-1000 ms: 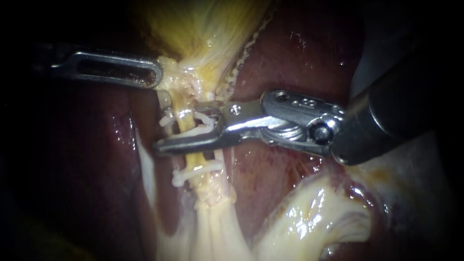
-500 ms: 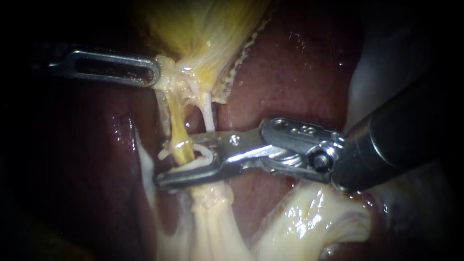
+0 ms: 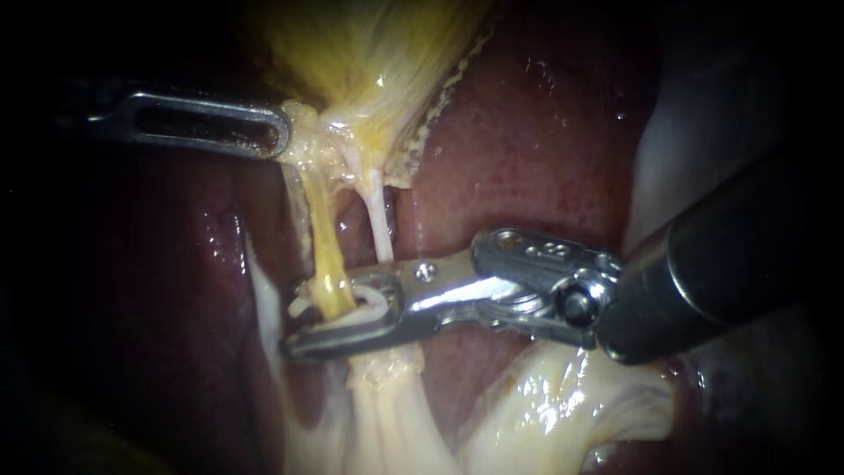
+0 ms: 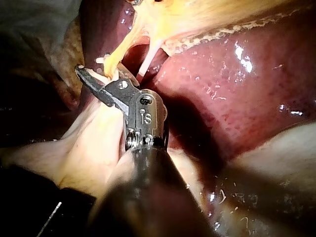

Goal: Clipping second clip left tube

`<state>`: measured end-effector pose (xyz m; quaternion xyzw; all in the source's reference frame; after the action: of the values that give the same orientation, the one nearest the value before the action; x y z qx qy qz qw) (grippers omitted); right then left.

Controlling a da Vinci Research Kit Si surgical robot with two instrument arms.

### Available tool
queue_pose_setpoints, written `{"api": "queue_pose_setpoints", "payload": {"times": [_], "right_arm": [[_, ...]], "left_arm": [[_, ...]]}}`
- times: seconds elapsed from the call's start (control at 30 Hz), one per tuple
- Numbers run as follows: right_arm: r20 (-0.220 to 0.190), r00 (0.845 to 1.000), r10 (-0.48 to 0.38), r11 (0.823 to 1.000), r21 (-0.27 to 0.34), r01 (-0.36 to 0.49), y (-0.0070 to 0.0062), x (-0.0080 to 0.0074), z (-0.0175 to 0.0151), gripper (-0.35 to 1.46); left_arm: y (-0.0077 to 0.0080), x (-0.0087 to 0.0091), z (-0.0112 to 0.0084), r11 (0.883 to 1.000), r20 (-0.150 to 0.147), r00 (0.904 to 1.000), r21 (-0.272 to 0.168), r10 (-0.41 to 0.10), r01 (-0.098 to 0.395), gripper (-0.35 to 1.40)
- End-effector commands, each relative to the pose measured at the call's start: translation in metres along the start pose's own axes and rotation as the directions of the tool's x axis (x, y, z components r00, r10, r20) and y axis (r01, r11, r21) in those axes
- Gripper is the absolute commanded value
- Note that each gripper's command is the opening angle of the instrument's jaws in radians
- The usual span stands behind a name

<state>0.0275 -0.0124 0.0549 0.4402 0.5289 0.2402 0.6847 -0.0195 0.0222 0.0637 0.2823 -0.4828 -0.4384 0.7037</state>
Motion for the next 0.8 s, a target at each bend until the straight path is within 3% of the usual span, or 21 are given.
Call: {"api": "queue_pose_setpoints", "payload": {"times": [0.03,0.4,0.57,0.8], "right_arm": [[-0.003,1.0,0.021,1.0,0.002,-0.021,0.0,0.0,0.0,0.27],[-0.004,0.995,0.104,0.995,0.003,-0.104,0.0001,0.0001,0.0,-0.05],[-0.003,0.993,0.116,0.993,0.003,-0.116,0.0002,0.0001,0.0,-0.35],[0.012,0.993,0.116,0.993,-0.007,-0.116,0.0001,0.0,0.0,-0.35]], "left_arm": [[0.0,0.0,0.0,1.0,0.0,1.0,0.0,0.0,0.0,-0.35],[0.0,0.0,0.0,1.0,0.0,1.0,0.0,0.0,0.0,-0.35],[0.0,0.0,0.0,1.0,0.0,1.0,0.0,-0.006,0.006,-0.35],[0.0,0.0,0.0,1.0,0.0,1.0,0.0,-0.006,0.006,-0.35]]}}
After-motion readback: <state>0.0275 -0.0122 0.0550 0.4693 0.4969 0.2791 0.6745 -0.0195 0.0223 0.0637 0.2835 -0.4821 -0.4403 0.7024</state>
